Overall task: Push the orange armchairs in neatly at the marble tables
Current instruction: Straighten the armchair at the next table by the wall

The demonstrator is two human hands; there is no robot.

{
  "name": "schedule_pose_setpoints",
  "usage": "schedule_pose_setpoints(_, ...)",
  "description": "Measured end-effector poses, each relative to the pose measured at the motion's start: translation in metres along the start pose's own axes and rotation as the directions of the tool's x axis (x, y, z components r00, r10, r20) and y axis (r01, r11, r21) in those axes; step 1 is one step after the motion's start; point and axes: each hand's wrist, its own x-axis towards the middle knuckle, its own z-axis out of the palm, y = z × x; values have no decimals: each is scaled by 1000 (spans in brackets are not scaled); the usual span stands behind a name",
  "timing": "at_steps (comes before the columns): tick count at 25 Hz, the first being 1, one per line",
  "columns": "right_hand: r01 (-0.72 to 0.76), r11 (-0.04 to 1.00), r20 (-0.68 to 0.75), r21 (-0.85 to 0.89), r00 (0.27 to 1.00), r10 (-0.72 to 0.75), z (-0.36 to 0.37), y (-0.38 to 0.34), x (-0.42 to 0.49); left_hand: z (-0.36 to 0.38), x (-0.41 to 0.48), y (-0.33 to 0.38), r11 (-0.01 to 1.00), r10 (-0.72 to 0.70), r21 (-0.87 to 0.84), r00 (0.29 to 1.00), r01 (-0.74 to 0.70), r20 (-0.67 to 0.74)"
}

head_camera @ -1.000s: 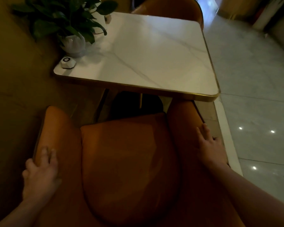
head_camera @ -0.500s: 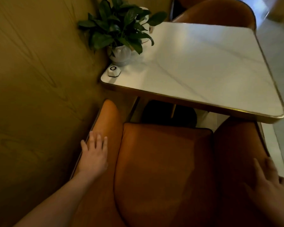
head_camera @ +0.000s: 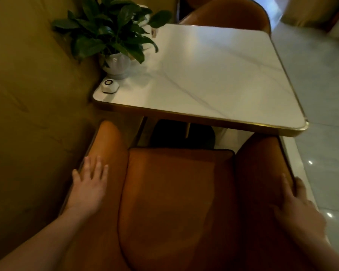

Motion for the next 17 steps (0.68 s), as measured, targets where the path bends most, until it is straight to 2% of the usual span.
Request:
schedule_pose_setpoints(4,-30,999,-15,-27,999,30,-2,-4,-7,12,2,-3,997,-3,-78,999,-1,-48)
schedule_pose_setpoints(9,-23,1000,-16,-16,1000,23,-1,-2,-9,25,8,-9,998,44,-39,995,-48,-91)
schedule_pose_setpoints(13,-30,998,-7,-54,1000,30,4,-1,-6,9,3,-3,997,-42,71,998,39,46)
schedule_pose_setpoints(16,-52,997,74,-57,996,56,-1,-2,-7,-17,-15,10,999,-50,17,992,48,118)
schedule_pose_setpoints(17,-40,996,105,-82,993,48,-4,-2,-13,-25,-29,18,997,-47,-51,988,55,150)
